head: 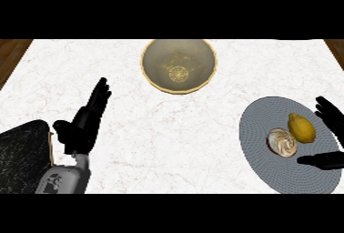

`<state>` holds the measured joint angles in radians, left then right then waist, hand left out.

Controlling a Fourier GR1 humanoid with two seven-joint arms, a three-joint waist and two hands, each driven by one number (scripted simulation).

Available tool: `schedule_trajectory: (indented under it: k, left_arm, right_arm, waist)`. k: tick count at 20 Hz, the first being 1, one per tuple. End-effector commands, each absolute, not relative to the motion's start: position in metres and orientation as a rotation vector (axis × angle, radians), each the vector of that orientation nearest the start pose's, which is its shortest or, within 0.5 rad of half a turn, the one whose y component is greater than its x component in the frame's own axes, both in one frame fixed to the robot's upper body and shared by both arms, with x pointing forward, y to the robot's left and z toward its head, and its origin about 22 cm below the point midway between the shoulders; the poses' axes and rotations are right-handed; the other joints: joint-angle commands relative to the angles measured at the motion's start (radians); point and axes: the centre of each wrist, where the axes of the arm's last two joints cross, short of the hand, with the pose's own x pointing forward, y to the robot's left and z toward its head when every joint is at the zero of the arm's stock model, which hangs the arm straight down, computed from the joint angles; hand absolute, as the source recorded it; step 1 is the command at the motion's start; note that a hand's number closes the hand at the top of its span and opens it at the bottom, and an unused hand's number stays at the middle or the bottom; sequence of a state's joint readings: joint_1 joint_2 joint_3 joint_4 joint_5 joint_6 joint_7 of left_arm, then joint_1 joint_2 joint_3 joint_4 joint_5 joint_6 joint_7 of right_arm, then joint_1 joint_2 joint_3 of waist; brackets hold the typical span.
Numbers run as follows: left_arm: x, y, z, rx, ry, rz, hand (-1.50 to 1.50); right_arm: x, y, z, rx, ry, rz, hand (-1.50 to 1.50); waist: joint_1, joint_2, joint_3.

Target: Pick the lemon from the placemat and place it in the bowl

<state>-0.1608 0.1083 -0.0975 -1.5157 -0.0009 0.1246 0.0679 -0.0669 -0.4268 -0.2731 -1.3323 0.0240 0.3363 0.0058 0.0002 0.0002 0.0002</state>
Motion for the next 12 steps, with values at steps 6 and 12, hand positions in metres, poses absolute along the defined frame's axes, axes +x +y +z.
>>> schedule_trajectory:
  k: [6,12]
  left_arm:
    - [0.262,0.196,0.023,0.045,-1.598,-0.12,0.0]
    - [0.274,0.22,0.032,0.065,-1.591,-0.117,0.0]
  right_arm:
    - [0.254,-0.404,0.002,-0.455,-1.27,0.394,-1.5]
    - [0.281,-0.402,0.004,-0.378,-1.253,0.435,-1.5]
  waist:
    - [0.004,0.0,0.0]
    - [0.004,0.0,0.0]
